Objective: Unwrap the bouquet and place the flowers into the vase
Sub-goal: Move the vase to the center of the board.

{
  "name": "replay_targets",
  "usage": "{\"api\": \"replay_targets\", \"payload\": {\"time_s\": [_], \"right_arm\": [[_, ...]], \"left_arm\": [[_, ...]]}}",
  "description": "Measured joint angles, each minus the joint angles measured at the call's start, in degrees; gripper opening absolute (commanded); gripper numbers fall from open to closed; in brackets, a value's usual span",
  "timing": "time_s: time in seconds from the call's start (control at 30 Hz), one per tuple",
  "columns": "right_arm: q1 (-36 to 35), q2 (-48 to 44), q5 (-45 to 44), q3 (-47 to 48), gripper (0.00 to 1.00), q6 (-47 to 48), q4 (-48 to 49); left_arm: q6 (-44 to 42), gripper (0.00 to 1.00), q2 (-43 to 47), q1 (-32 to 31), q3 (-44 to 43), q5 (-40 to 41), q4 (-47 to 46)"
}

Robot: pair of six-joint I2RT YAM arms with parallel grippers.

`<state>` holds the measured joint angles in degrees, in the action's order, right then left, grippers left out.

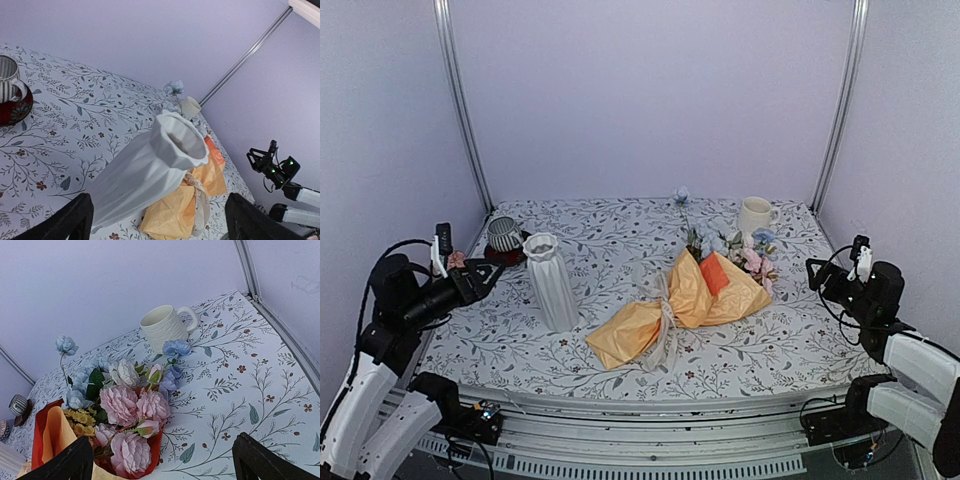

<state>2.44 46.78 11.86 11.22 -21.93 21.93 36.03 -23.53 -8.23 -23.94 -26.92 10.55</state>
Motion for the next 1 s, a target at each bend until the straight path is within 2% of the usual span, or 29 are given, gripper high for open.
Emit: {"api": "replay_targets", "payload": {"time_s": [0.2, 0.33, 0.57, 0.7, 1.0], "right_arm": [[0.0, 0.2, 0.1, -0.1, 0.99, -1.2, 1.1], [0.0, 0.5, 0.4, -0.3, 0.99, -1.7, 1.7], [0.0, 0.0, 0.5, -0.9, 0.99, -2.3, 1.8], [0.0, -0.3, 0.6, -1.1, 0.99, -2.3, 2.2], [0.0, -0.3, 0.7, -1.1, 0.99, -2.3, 2.6]], "left_arm": [[3.8, 0.96, 0.8, -2.8, 5.8, -1.7, -5.2], [3.8, 0.98, 0.6, -7.3, 8.1, 1.3, -6.8], [-0.6, 0.98, 3.7, -14.9, 12.4, 12.0, -13.0], [-4.2, 0.98, 4.2, -16.9, 14.6, 16.4, -16.8], [-10.7, 0.98, -3.3, -18.4, 16.2, 21.5, -28.0]]}}
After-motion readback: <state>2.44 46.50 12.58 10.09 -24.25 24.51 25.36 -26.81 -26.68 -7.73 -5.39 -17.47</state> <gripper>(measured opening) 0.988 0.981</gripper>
